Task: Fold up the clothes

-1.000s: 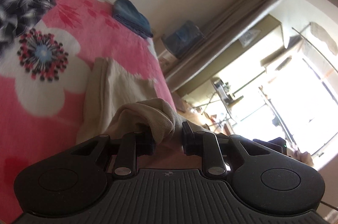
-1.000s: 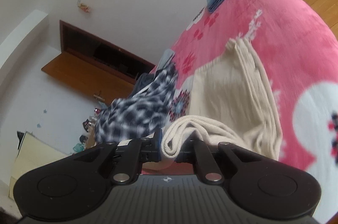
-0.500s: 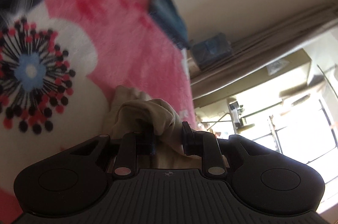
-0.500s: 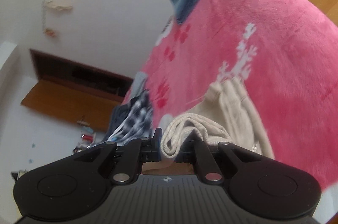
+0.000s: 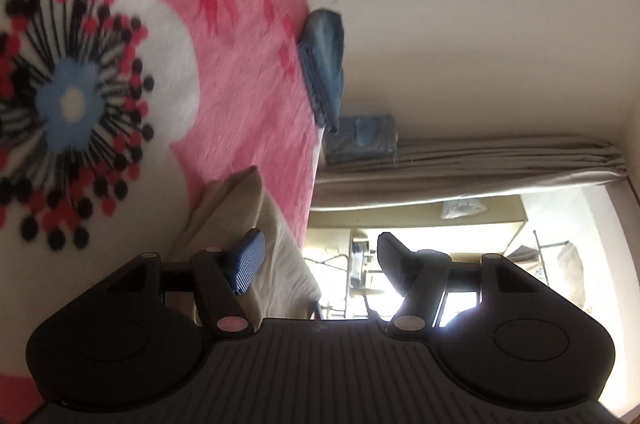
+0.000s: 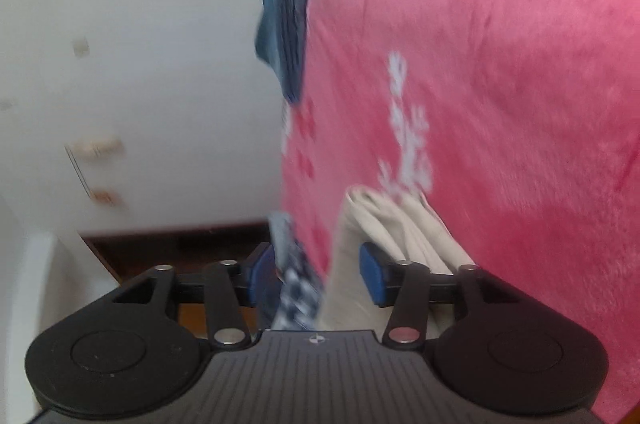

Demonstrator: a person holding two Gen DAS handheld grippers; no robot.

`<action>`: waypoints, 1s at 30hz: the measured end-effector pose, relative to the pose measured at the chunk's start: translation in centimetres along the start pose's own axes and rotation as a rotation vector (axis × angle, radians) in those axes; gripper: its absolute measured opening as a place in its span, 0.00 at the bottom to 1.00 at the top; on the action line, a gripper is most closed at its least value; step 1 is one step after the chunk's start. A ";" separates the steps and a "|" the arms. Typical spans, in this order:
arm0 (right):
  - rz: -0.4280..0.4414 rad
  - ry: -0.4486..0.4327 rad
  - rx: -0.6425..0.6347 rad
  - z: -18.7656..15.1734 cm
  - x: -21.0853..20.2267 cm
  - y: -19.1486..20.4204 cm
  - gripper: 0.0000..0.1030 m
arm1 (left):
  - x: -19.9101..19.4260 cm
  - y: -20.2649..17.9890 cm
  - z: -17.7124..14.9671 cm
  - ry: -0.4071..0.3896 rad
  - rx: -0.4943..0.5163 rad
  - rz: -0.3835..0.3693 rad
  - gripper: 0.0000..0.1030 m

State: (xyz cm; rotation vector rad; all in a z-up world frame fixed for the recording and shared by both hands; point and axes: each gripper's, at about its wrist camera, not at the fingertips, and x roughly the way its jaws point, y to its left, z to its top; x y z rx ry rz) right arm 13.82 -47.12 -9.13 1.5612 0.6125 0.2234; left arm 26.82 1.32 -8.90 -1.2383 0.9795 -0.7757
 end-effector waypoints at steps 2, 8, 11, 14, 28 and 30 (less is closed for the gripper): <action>0.001 0.021 -0.025 -1.3 -1.6 0.2 0.59 | -1.5 -0.8 -0.6 -0.002 0.037 0.000 0.61; 0.004 0.082 -0.099 -5.1 -6.3 0.6 0.71 | -6.9 -2.4 -6.2 0.070 0.214 0.105 0.61; 0.005 0.113 -0.137 -7.0 -8.7 0.8 0.78 | -8.9 -1.5 -10.2 0.098 0.238 0.159 0.61; -0.073 0.131 -0.129 -9.9 -10.4 -1.4 0.79 | -9.1 0.3 -14.0 0.126 0.232 0.201 0.63; -0.266 -0.112 -0.158 -12.8 -6.0 -3.9 0.80 | -4.6 3.9 -16.4 -0.010 0.176 0.224 0.72; -0.274 -0.123 -0.142 -12.2 -5.5 -3.8 0.82 | -4.3 3.9 -16.4 -0.025 0.170 0.224 0.71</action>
